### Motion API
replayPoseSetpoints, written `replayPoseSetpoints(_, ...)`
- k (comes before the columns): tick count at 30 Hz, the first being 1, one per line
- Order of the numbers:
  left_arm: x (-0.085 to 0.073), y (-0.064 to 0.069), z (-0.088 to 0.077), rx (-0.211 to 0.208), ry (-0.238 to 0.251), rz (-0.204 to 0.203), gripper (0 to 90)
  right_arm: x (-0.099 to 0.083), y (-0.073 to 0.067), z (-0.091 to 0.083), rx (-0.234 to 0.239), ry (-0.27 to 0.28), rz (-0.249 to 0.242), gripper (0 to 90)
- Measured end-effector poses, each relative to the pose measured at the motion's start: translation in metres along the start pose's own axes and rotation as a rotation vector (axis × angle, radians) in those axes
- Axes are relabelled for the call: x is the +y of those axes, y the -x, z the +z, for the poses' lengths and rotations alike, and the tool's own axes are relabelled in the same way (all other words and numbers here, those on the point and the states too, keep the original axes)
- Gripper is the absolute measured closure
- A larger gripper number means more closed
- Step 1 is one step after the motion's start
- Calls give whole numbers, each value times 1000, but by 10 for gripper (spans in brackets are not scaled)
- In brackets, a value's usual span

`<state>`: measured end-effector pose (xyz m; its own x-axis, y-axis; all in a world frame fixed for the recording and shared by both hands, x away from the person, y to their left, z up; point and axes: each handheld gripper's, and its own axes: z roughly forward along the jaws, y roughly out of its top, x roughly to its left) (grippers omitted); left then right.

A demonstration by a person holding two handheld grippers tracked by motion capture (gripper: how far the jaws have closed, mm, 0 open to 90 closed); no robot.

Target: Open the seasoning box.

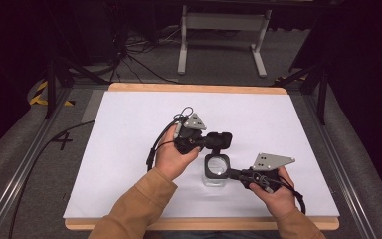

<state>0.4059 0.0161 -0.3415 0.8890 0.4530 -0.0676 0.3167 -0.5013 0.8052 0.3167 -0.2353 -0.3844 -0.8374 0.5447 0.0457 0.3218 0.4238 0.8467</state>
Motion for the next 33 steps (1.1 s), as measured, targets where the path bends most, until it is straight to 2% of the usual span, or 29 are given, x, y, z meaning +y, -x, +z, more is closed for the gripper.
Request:
replayPoseSetpoints(1,-1,-1,2,-2,2,-15,899,0,0,0,0,1,0,900)
replayPoseSetpoints(5,-4,-5,6,-8,-4,-33,899,0,-1,0,0,0,-5,900)
replayPoseSetpoints(10,-4,-5,5,-6,-8,-28,900,0,-1,0,-6,-2,-23,900)
replayPoseSetpoints(14,-5,-7,3,-21,-10,-32,900,0,-2,0,-8,-4,-22,900)
replayPoseSetpoints(15,-5,-7,2,-27,-3,-32,900,0,-2,0,-7,-5,-19,900)
replayPoseSetpoints(18,-5,-6,-3,-103,13,-33,879,1,-2,0,-9,-7,-13,900)
replayPoseSetpoints(19,-5,-5,-5,-102,9,-23,874,1,-3,0,-11,-8,-13,900)
replayPoseSetpoints(21,-6,-1,-14,-101,-3,-1,860,2,-2,0,-10,-14,-13,899)
replayPoseSetpoints(22,-6,0,-19,-101,7,8,850,2,-2,1,-10,-14,-12,895)
replayPoseSetpoints(24,-6,1,-23,-103,2,5,842,3,-1,1,-7,-11,-5,891)
replayPoseSetpoints(29,-11,8,-49,-104,-22,37,797,8,5,-3,2,10,0,844)
replayPoseSetpoints(31,-16,10,-61,-93,-47,35,786,11,8,-9,1,22,2,822)
replayPoseSetpoints(33,-21,11,-71,-74,-50,23,769,14,12,-14,-5,25,2,792)
